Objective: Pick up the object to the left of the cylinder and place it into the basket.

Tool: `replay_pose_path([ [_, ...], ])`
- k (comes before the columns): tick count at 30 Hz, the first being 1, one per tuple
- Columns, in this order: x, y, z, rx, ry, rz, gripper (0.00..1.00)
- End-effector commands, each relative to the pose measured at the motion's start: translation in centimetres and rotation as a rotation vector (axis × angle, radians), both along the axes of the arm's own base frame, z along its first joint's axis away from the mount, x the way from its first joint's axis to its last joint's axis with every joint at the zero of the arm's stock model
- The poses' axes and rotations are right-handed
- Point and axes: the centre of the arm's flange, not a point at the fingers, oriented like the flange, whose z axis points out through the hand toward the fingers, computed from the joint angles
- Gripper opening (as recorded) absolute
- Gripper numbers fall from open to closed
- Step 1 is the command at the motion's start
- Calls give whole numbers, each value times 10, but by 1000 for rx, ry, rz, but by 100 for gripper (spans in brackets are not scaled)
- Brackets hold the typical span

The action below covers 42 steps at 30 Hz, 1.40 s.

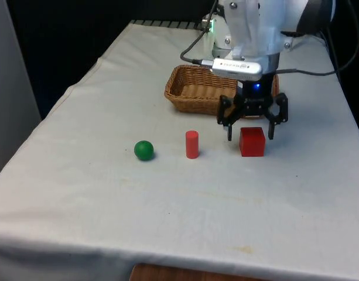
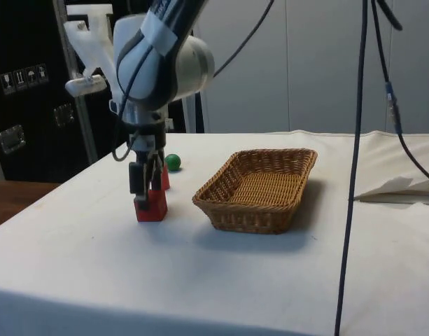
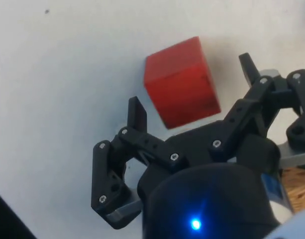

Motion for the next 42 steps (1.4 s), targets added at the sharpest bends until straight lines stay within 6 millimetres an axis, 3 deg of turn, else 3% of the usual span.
replay_pose_path([
  [1,1,-1,-3,8,-13,1,100],
  [7,1,-4,-12,-3,-18,-1,97],
  [8,1,-4,-13,-4,-18,-2,90],
  [9,1,-4,-13,-5,-19,-1,70],
  [14,-1,-5,-15,-14,-5,-2,15],
  [15,0,-4,-15,-7,-17,-1,15],
  [16,0,-4,-15,-7,-17,-1,4],
  [17,0,-4,-16,-8,-17,-1,1],
  [24,0,-4,-16,-9,-18,-1,2],
  [30,-5,-6,6,-5,-16,-3,2],
  [31,-2,-6,1,-2,-18,-4,2],
  [42,-17,-9,45,18,-27,3,2],
])
